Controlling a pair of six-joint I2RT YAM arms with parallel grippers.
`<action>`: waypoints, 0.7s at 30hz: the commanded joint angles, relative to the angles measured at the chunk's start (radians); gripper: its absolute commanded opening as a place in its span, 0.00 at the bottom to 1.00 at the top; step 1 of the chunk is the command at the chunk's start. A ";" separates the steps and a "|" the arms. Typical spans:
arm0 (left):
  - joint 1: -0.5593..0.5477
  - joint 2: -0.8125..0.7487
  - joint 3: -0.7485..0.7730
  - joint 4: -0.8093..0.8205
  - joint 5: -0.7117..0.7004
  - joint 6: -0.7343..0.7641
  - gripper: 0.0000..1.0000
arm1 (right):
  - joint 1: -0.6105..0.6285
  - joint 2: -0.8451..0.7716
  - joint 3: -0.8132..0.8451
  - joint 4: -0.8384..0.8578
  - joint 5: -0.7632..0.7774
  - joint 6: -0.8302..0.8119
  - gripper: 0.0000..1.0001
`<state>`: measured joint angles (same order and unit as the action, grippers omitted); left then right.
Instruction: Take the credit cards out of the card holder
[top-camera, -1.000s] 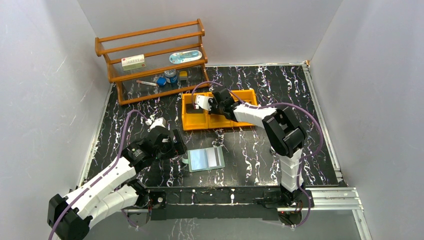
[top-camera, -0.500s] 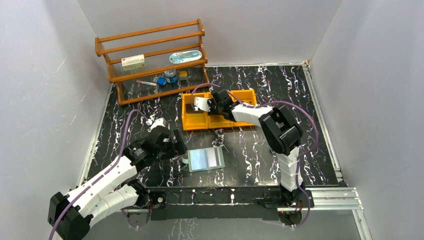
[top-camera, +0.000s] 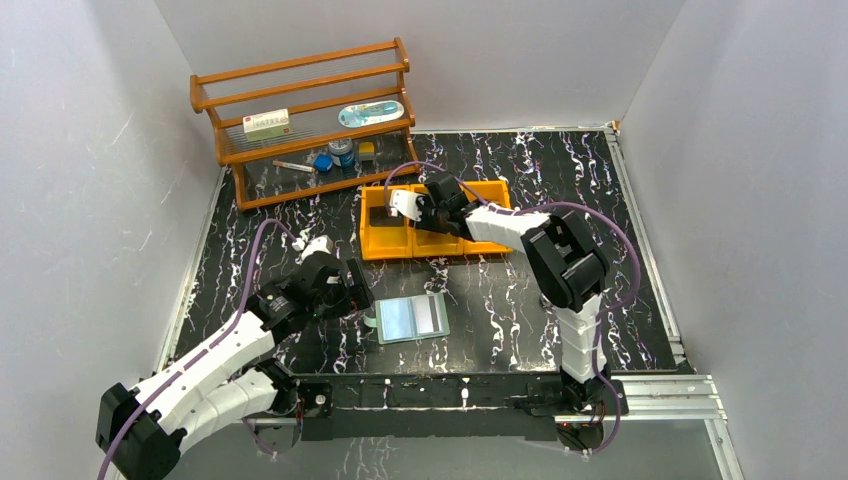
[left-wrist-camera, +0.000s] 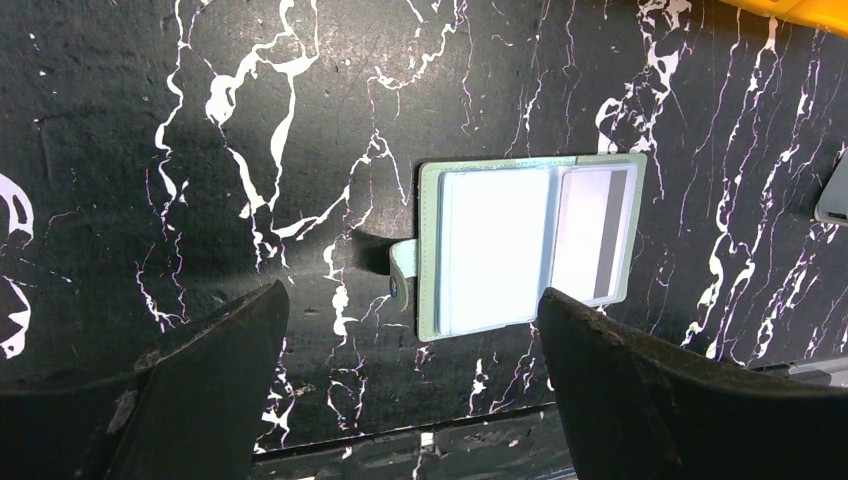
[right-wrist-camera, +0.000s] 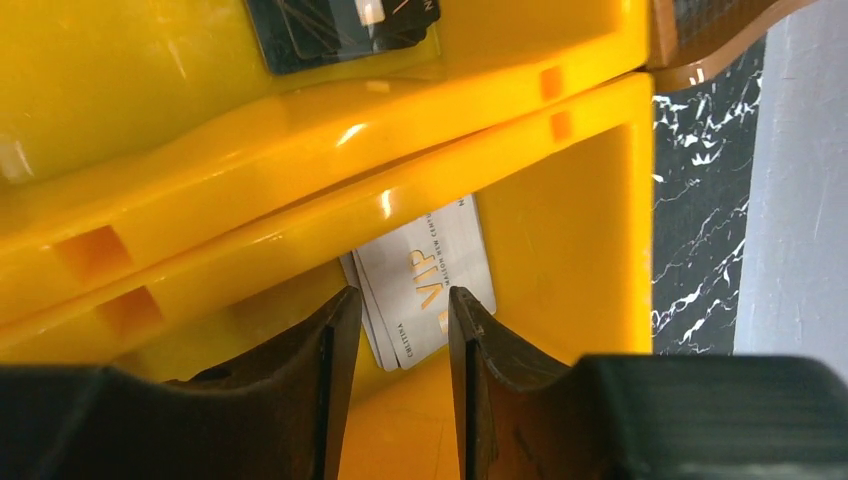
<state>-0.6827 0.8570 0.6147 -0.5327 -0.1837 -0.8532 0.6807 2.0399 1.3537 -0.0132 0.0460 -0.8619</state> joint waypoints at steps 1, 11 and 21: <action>0.000 -0.001 0.004 -0.013 -0.008 -0.004 0.95 | 0.001 -0.126 0.011 0.040 -0.035 0.112 0.47; 0.000 -0.002 0.004 0.001 -0.005 -0.016 0.95 | 0.001 -0.401 -0.051 -0.119 -0.122 1.015 0.55; 0.000 -0.025 0.016 -0.057 -0.104 -0.102 0.95 | 0.241 -0.476 -0.279 -0.217 -0.041 1.521 0.71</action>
<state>-0.6827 0.8558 0.6147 -0.5335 -0.2077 -0.8997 0.7803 1.5906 1.1286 -0.1600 -0.1272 0.4118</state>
